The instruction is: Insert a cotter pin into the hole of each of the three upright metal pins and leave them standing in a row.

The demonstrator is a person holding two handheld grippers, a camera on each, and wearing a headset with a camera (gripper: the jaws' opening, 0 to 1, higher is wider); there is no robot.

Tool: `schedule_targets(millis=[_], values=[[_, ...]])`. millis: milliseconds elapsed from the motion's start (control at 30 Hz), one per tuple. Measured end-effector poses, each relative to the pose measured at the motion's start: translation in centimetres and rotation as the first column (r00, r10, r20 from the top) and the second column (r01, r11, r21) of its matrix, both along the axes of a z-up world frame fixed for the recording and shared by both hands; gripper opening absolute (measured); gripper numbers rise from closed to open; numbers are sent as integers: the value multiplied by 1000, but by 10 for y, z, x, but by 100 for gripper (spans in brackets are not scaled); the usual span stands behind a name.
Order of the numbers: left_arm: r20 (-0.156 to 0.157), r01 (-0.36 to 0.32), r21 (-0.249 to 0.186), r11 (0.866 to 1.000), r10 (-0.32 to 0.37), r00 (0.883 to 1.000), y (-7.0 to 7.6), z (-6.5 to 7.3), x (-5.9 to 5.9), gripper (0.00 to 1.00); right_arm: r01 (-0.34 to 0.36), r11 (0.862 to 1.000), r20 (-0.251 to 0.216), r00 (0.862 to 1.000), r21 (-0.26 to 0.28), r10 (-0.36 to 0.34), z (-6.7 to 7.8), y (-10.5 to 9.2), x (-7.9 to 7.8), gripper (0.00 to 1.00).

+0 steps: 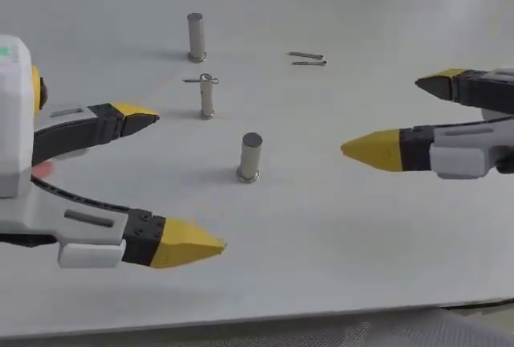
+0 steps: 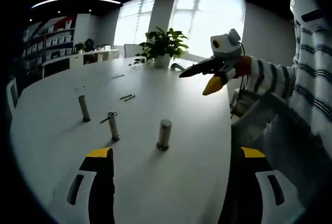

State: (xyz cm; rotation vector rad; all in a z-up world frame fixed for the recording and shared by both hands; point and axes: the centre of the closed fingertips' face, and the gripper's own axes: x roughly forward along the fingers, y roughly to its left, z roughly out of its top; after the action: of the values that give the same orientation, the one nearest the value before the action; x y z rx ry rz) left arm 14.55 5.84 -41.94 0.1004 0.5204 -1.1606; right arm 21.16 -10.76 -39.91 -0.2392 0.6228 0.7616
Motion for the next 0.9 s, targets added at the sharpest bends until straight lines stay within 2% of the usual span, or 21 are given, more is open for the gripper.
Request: schedule_targets(millis=[200,300,367,533,567,600,667,700,733,800,900], values=[[-10,-35,10,999,36,999,10,-6,0,99,-78,993,16,997,-87,80,-3,-8,16,82],[-31,-28,-4,1000,28,999,9,-6,-5,99,-117,980,-1,993,-159,118,-11,-15,26,78],[-33,-21,1,1000,21,999,9,-8,-7,99,-144,969,-5,989,-200,146,-15,-17,33,76],[-43,-6,15,1000,7,999,6,-11,-13,99,-217,935,-19,975,-279,221,-21,-20,52,70],[-46,-6,13,1000,7,999,6,-11,-13,99,-240,923,-24,969,-300,244,-23,-20,57,69],[-46,-8,13,1000,8,999,6,-11,-14,99,-248,919,-32,968,-306,250,-25,-21,60,67],[-45,-11,15,1000,12,999,6,-11,-14,99,-281,902,-49,959,-328,281,-29,-20,67,64],[-46,-15,17,1000,16,999,7,-11,-13,99,-309,884,-40,948,-350,315,-29,-19,72,63],[-46,-18,19,1000,19,999,8,-12,-13,99,-322,874,-29,942,-363,335,-29,-18,76,60],[-43,-26,27,999,27,999,11,-12,-11,99,-346,856,-31,932,-384,362,-31,-16,82,56],[-44,-41,38,998,42,998,15,-13,-11,99,-380,837,-36,916,-393,399,-33,-11,88,50]])
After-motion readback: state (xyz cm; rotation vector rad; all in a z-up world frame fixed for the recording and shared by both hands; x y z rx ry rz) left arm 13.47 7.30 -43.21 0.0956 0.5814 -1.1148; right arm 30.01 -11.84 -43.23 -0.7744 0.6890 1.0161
